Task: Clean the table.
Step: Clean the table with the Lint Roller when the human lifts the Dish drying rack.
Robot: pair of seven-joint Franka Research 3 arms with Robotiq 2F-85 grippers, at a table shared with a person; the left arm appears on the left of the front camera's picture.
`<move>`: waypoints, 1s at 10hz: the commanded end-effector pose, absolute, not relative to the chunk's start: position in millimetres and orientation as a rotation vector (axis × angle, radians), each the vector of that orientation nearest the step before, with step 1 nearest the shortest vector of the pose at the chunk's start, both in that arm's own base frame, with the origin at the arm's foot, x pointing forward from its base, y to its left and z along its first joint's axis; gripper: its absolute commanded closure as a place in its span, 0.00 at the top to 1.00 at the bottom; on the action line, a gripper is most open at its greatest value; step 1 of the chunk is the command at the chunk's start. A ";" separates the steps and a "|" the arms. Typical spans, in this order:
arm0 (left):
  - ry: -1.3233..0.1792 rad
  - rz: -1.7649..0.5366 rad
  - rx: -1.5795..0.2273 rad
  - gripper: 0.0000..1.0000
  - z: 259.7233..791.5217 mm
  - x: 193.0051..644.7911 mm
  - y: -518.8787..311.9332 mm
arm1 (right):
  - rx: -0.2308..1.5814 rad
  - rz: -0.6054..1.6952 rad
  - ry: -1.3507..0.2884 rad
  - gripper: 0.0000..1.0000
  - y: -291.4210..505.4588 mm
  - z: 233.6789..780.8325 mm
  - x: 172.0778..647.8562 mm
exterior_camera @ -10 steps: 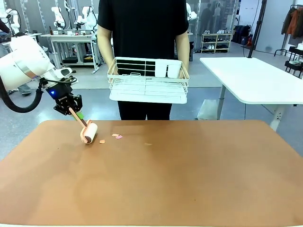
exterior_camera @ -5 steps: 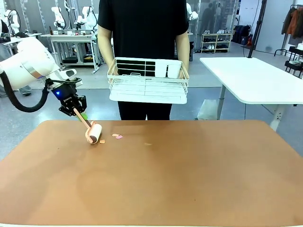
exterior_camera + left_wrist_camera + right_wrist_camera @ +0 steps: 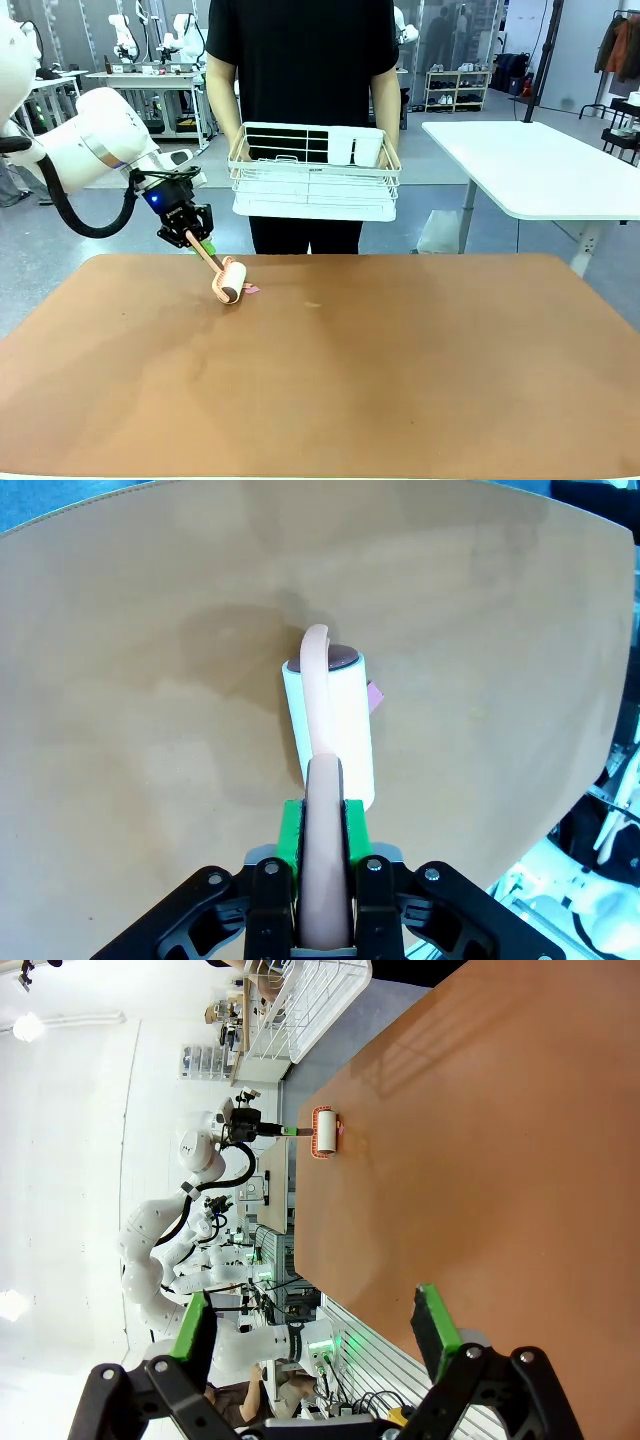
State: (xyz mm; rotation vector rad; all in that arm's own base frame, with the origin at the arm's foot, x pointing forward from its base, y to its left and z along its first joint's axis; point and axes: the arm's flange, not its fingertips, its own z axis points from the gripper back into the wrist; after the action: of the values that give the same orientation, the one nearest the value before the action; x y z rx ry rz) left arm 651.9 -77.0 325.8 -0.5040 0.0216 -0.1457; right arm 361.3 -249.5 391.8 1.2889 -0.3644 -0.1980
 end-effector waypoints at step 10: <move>0.038 -0.171 -0.553 0.21 299.2 617.0 -223.0 | 1.297 -0.192 -0.372 1.00 -248.2 393.9 359.9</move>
State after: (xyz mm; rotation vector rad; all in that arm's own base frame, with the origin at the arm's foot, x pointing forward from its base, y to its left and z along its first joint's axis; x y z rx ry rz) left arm 639.3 -230.3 318.6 -0.6011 -0.0289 -0.1537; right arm 361.3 -249.7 391.2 1.2889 -0.3638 -0.1988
